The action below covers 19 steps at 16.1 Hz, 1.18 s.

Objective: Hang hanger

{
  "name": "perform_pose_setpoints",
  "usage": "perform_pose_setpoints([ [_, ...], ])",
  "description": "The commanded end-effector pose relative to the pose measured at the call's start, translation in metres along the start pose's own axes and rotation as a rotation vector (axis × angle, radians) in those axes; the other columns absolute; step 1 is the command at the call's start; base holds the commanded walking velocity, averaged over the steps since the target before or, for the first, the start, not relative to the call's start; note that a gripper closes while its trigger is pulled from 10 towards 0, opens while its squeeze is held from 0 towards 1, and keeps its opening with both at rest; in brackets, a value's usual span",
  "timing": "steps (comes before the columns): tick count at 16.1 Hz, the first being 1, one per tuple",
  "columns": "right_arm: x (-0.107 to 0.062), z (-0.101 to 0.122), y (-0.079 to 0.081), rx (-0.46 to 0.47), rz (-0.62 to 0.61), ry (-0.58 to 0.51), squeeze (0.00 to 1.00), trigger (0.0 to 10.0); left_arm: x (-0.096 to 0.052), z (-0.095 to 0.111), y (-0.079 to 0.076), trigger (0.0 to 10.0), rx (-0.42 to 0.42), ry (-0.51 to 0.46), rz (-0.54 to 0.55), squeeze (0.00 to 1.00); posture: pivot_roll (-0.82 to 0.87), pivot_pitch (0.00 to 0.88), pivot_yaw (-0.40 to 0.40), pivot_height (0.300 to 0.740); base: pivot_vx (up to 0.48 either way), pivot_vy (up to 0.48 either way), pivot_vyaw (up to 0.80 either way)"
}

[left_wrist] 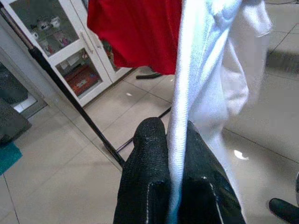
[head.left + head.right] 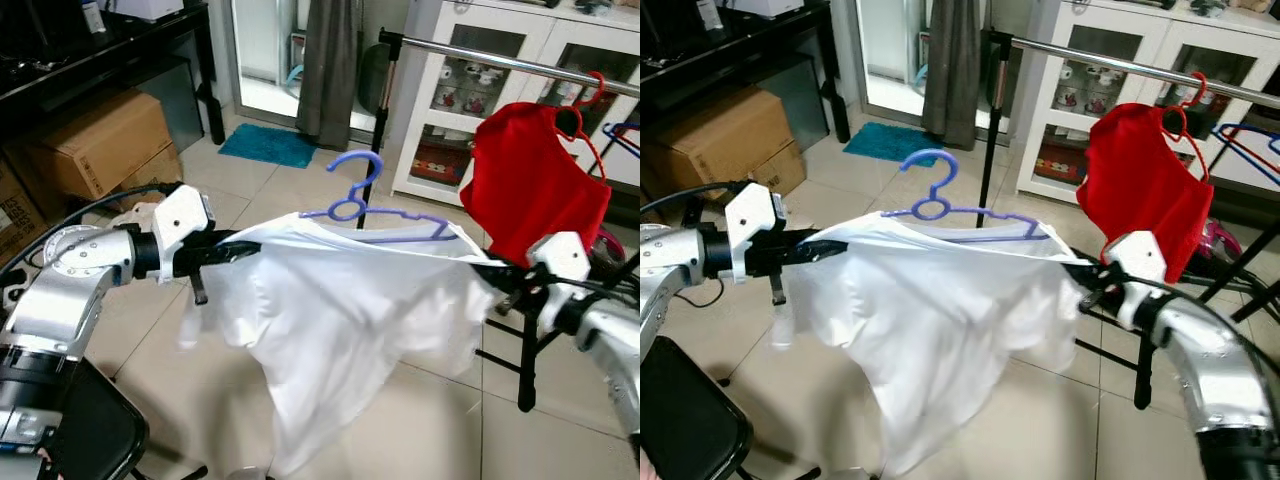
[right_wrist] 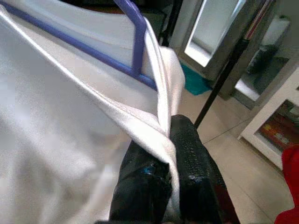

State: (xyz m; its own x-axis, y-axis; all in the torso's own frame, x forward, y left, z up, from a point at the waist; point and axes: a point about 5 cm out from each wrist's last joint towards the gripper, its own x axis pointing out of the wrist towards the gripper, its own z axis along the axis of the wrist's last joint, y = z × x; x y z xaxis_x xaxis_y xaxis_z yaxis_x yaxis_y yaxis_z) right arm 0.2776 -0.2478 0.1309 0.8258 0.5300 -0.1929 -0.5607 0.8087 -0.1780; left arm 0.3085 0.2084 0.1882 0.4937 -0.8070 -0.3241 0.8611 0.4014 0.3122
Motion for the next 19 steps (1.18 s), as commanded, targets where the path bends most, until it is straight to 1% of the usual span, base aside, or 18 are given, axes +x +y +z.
perform_pose_setpoints([
  [1,-0.001,0.004,0.001,-0.02,-0.02,-0.005,0.08,10.0,0.001,0.006,0.005,0.0,0.029,-0.024,0.009,0.0,0.08,0.0,-0.009,0.74,0.0,0.0,0.0],
  [2,-0.001,0.006,0.002,-0.017,-0.032,-0.021,0.86,10.0,0.003,0.005,0.005,0.0,0.029,-0.024,0.0,0.0,0.07,0.0,-0.007,0.74,0.0,0.0,0.0],
  [3,-0.001,0.007,0.002,-0.011,-0.037,-0.03,0.86,10.0,0.004,0.005,0.005,0.0,0.028,-0.024,-0.005,0.0,0.07,0.0,-0.007,0.74,0.0,0.0,0.0],
  [4,-0.002,0.009,0.003,-0.02,-0.045,-0.041,1.0,10.0,0.005,0.004,0.006,0.0,0.033,-0.019,-0.004,0.0,0.07,0.0,-0.006,0.74,0.0,0.0,0.0],
  [6,-0.001,0.014,0.007,-0.015,-0.051,-0.077,1.0,10.0,0.006,0.003,0.01,0.0,0.041,-0.012,0.019,0.0,0.07,0.0,-0.011,0.74,0.0,0.0,0.0],
  [7,0.002,0.015,0.017,-0.016,-0.009,-0.083,1.0,10.0,0.007,0.003,0.012,0.0,0.051,-0.011,0.032,0.0,0.07,0.0,-0.011,0.74,0.0,0.0,0.0],
  [8,0.002,0.01,0.026,-0.032,0.05,-0.055,1.0,10.0,0.007,0.004,0.013,0.0,0.054,-0.021,0.032,0.0,0.07,0.0,-0.011,0.74,0.0,0.0,0.0],
  [9,0.002,0.006,0.03,-0.045,0.073,-0.033,1.0,10.0,0.008,0.005,0.014,0.0,0.058,-0.026,0.031,0.0,0.07,0.0,-0.012,0.74,0.0,0.0,0.0],
  [11,-0.002,-0.001,0.032,-0.085,0.109,0.018,1.0,10.0,0.007,0.007,0.017,0.0,0.069,-0.033,0.032,0.0,0.08,0.0,-0.012,0.74,0.0,0.0,0.0],
  [12,-0.005,0.004,0.025,-0.084,0.099,-0.002,1.0,10.0,0.006,0.009,0.018,0.0,0.081,-0.039,0.012,0.0,0.08,0.0,-0.012,0.74,0.0,0.0,0.0],
  [13,-0.008,0.019,0.015,-0.084,0.089,-0.067,1.0,10.0,0.006,0.01,0.017,0.0,0.1,-0.044,-0.035,0.0,0.08,0.0,-0.012,0.74,0.0,0.0,0.0],
  [14,-0.009,0.023,0.013,-0.087,0.094,-0.083,1.0,10.0,0.006,0.011,0.016,0.0,0.105,-0.043,-0.047,0.0,0.08,0.0,-0.012,0.74,0.0,0.0,0.0],
  [15,-0.01,0.032,0.01,-0.084,0.107,-0.122,1.0,10.0,0.006,0.011,0.014,0.0,0.112,-0.039,-0.077,0.0,0.08,0.0,-0.012,0.74,0.0,0.0,0.0],
  [16,-0.011,0.053,0.006,-0.084,0.162,-0.198,1.0,10.0,0.007,0.01,0.01,0.0,0.122,-0.04,-0.134,0.0,0.08,0.0,-0.012,0.74,0.0,0.0,0.0],
  [17,-0.009,0.076,0.008,-0.103,0.246,-0.256,1.0,10.0,0.01,0.01,0.004,0.0,0.143,-0.036,-0.203,0.0,0.07,0.0,-0.016,0.74,0.0,0.0,0.0],
  [18,-0.007,0.086,0.012,-0.109,0.303,-0.267,0.0,10.0,0.012,0.01,0.001,0.0,0.162,-0.034,-0.239,0.0,0.07,0.0,-0.018,0.74,0.0,0.0,0.0],
  [19,-0.003,0.091,0.019,-0.127,0.377,-0.248,0.0,10.0,0.015,0.01,-0.001,0.0,0.18,-0.041,-0.26,0.0,0.07,0.0,-0.02,0.74,0.0,0.0,0.0],
])
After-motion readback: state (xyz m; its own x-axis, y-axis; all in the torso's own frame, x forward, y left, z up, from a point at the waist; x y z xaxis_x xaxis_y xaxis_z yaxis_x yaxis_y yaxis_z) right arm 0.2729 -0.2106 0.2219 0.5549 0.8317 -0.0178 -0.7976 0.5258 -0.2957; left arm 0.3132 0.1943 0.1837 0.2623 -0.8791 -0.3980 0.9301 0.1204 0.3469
